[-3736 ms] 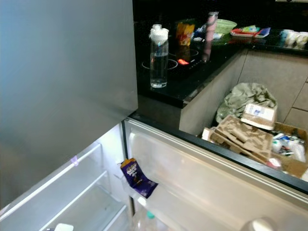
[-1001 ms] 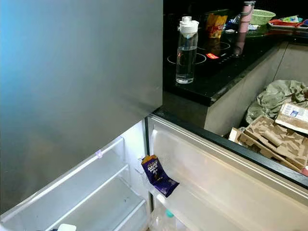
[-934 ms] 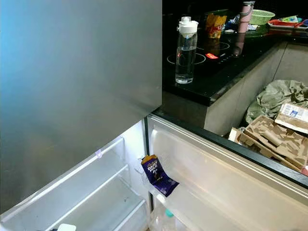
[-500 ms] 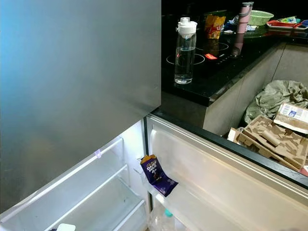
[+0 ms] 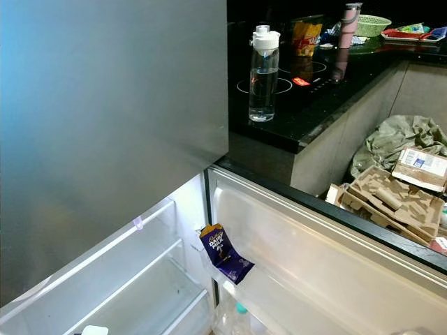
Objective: Restocking fridge
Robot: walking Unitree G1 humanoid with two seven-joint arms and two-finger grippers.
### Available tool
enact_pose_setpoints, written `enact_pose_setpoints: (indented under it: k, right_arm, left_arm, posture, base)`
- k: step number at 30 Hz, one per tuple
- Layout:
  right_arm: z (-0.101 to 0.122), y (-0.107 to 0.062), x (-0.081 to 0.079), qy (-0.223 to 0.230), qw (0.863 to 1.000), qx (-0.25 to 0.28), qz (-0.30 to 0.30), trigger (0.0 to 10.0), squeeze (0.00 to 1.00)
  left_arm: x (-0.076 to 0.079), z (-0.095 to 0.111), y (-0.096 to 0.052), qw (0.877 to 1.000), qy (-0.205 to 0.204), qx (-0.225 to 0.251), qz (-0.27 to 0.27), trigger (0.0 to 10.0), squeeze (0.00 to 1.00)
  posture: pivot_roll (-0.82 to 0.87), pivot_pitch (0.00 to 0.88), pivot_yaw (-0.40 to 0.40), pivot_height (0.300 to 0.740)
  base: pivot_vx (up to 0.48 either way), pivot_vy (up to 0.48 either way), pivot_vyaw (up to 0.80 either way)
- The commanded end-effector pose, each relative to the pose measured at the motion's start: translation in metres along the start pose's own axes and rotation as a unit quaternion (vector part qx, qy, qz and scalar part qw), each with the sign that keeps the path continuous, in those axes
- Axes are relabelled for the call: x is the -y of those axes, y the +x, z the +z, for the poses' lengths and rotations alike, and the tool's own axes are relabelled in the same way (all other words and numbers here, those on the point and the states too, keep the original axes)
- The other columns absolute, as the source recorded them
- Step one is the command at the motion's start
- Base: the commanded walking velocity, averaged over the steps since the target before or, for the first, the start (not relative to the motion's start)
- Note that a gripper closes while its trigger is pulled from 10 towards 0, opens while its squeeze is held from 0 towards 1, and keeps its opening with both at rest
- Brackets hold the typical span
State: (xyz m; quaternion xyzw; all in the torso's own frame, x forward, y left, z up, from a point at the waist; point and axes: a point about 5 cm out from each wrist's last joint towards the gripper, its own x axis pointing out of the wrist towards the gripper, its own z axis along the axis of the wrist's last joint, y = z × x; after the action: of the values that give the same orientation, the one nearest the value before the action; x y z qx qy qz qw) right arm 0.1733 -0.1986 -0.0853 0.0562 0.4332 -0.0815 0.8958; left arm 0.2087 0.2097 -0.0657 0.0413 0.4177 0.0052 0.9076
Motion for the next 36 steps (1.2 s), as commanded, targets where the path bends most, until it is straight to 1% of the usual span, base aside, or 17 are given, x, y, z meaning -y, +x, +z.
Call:
enact_pose_setpoints:
  k: [1,3,4,7,9,11,13,16,19,22,23,26,28,30,34,35,36]
  right_arm:
    - [-0.006,-0.001,-0.001,0.007,1.0,-0.012,-0.001,10.0,0.0]
    - [-0.006,-0.001,-0.004,-0.001,1.0,-0.016,0.003,10.0,0.0]
    - [-0.005,0.0,-0.006,0.0,1.0,-0.014,0.002,10.0,0.0]
    - [-0.001,0.001,-0.01,0.01,1.0,-0.006,0.001,10.0,0.0]
    - [-0.001,0.002,-0.016,-0.002,1.0,-0.012,0.007,10.0,0.0]
    - [-0.007,-0.001,-0.007,-0.013,1.0,-0.019,0.005,10.0,0.0]
    - [-0.01,-0.003,0.006,-0.002,1.0,-0.016,-0.004,10.0,0.0]
    - [-0.009,-0.004,0.012,0.014,1.0,-0.009,-0.007,10.0,0.0]
    - [-0.016,-0.005,0.012,-0.007,1.0,-0.026,-0.004,10.0,0.0]
    - [-0.014,-0.005,0.017,0.013,1.0,-0.017,-0.012,10.0,0.0]
    - [-0.014,-0.006,0.018,0.013,1.0,-0.018,-0.011,10.0,0.0]
    - [-0.021,-0.007,0.02,-0.003,0.999,-0.036,-0.008,10.0,0.0]
    - [-0.021,-0.008,0.021,0.0,0.999,-0.037,-0.008,10.0,0.0]
    - [-0.019,-0.008,0.024,0.013,0.999,-0.027,-0.009,10.0,0.0]
    - [-0.02,-0.009,0.028,-0.009,1.0,-0.026,-0.01,10.0,0.0]
    - [-0.016,-0.009,0.031,0.005,1.0,-0.012,-0.017,10.0,0.0]
    - [-0.012,-0.008,0.034,0.013,1.0,-0.003,-0.019,10.0,0.0]
  left_arm:
    - [0.001,-0.006,-0.001,1.0,0.003,-0.007,-0.005,10.0,0.0]
    - [0.0,-0.006,-0.001,1.0,-0.003,-0.008,0.003,10.0,0.0]
    - [0.0,-0.006,-0.001,1.0,-0.009,-0.007,0.003,10.0,0.0]
    - [0.001,-0.006,-0.001,1.0,-0.004,-0.008,-0.005,10.0,0.0]
    - [-0.002,-0.006,-0.001,1.0,-0.01,-0.01,0.01,10.0,0.0]
    - [-0.003,-0.007,-0.001,1.0,-0.022,-0.011,0.016,10.0,0.0]
    - [-0.001,-0.007,-0.001,1.0,-0.022,-0.011,0.007,10.0,0.0]
    - [-0.001,-0.006,-0.001,1.0,-0.009,-0.011,0.0,10.0,0.0]
    - [-0.004,-0.008,-0.002,1.0,-0.021,-0.015,0.017,10.0,0.0]
    - [0.0,-0.007,-0.001,1.0,-0.015,-0.013,-0.004,10.0,0.0]
    - [-0.001,-0.007,-0.001,1.0,-0.012,-0.013,-0.002,10.0,0.0]
    - [-0.003,-0.009,-0.002,1.0,-0.015,-0.017,0.009,10.0,0.0]
    - [-0.002,-0.009,-0.002,1.0,-0.014,-0.016,0.004,10.0,0.0]
    - [-0.001,-0.007,-0.001,1.0,-0.001,-0.013,-0.006,10.0,0.0]
    - [-0.004,-0.008,-0.002,1.0,-0.022,-0.016,0.015,10.0,0.0]
    - [-0.002,-0.008,-0.002,1.0,-0.017,-0.015,0.003,10.0,0.0]
    - [-0.001,-0.007,-0.001,1.0,-0.007,-0.014,-0.005,10.0,0.0]
  posture:
    - [-0.1,0.142,0.062,0.721]
    - [-0.09,0.144,0.068,0.721]
    - [-0.1,0.149,0.076,0.721]
    - [-0.1,0.147,0.068,0.721]
    - [-0.09,0.147,0.066,0.721]
    - [-0.09,0.147,0.066,0.721]
    - [-0.09,0.147,0.066,0.721]
    - [-0.1,0.147,0.059,0.721]
    - [-0.09,0.15,0.068,0.721]
    - [-0.1,0.153,0.072,0.721]
    - [-0.1,0.149,0.062,0.721]
    - [-0.1,0.153,0.08,0.721]
    - [-0.11,0.153,0.078,0.721]
    - [-0.1,0.147,0.067,0.721]
    - [-0.1,0.146,0.07,0.721]
    - [-0.1,0.148,0.078,0.721]
    - [-0.1,0.14,0.064,0.721]
  base:
    - [0.0,0.0,0.0]
    - [0.0,0.0,0.0]
    - [0.0,0.0,0.0]
    - [0.0,0.0,0.0]
    - [0.0,0.0,0.0]
    - [0.0,0.0,0.0]
    - [0.0,0.0,0.0]
    - [0.0,0.0,0.0]
    - [0.0,0.0,0.0]
    - [0.0,0.0,0.0]
    - [0.0,0.0,0.0]
    - [0.0,0.0,0.0]
    - [0.0,0.0,0.0]
    - [0.0,0.0,0.0]
    - [0.0,0.0,0.0]
    - [0.0,0.0,0.0]
    - [0.0,0.0,0.0]
